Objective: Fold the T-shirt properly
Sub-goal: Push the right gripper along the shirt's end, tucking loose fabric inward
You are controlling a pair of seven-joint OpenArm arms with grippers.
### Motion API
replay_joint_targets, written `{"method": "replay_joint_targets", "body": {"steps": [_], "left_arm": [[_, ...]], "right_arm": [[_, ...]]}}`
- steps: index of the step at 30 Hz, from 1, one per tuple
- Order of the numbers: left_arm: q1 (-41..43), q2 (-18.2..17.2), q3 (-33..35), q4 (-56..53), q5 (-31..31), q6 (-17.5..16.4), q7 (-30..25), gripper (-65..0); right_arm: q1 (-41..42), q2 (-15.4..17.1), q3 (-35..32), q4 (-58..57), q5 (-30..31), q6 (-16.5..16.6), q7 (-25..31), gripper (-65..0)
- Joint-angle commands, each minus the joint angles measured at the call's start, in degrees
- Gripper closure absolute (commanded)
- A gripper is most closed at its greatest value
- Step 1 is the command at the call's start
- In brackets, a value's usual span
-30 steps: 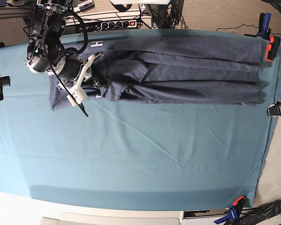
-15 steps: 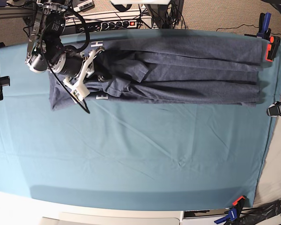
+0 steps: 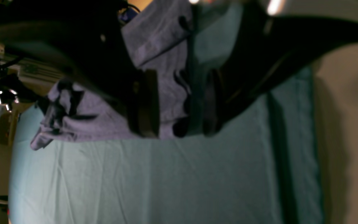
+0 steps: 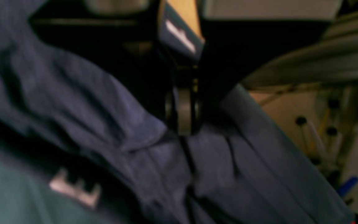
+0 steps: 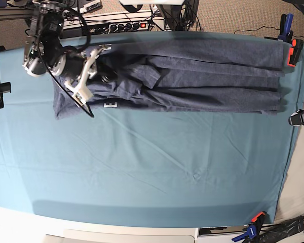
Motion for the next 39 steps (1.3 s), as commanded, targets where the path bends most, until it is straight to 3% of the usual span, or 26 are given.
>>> {"method": "replay_joint_targets", "body": {"steps": [1,17,22,24,26,28,34,37,39], "left_arm": [[-1.36,-1.77,-0.48,0.68,-1.17,-0.10,-0.70,-25.5],[-2.62,-2.25,-0.48,0.68,-1.17,-0.10,-1.49,-25.5],[-4.59,-3.23,-0.48,0.68,-1.17,-0.10,-1.46,-25.5],[-5.07,-3.56,-0.48,0.68,-1.17,-0.10,-1.46,-25.5],[-5.18,-4.02,-0.48,0.68,-1.17,-0.10,-1.51,-25.5],[-5.16,-4.33,-0.48,0.68,-1.17,-0.10,-1.49,-25.5],[-5.18,-4.44,-0.48,0.68,-1.17,-0.10,-1.53,-25.5],[-5.18,-4.46,-0.48,0.68,-1.17,-0.10,-1.53,-25.5],[-5.18,-4.46,-0.48,0.68,-1.17,-0.10,-1.55,-25.5]], "right_arm": [[0.15,1.20,0.20,1.05,1.40,0.08,1.01,0.0],[-0.39,2.43,0.20,1.05,2.84,0.08,1.01,0.0],[-0.39,2.43,0.20,1.05,-1.18,0.08,1.01,-16.8],[-0.39,2.43,0.26,1.05,-4.44,0.08,1.01,-18.6],[-0.39,2.40,0.26,1.05,-11.17,0.08,1.20,-18.6],[-0.37,2.43,0.24,1.05,-17.97,0.08,5.97,-18.6],[0.28,2.40,0.24,1.03,-28.30,0.08,17.11,-17.9],[1.88,2.40,0.22,1.03,-29.09,0.08,17.31,-6.7],[2.93,2.38,0.17,1.03,-29.14,0.08,18.10,-2.5]]}}
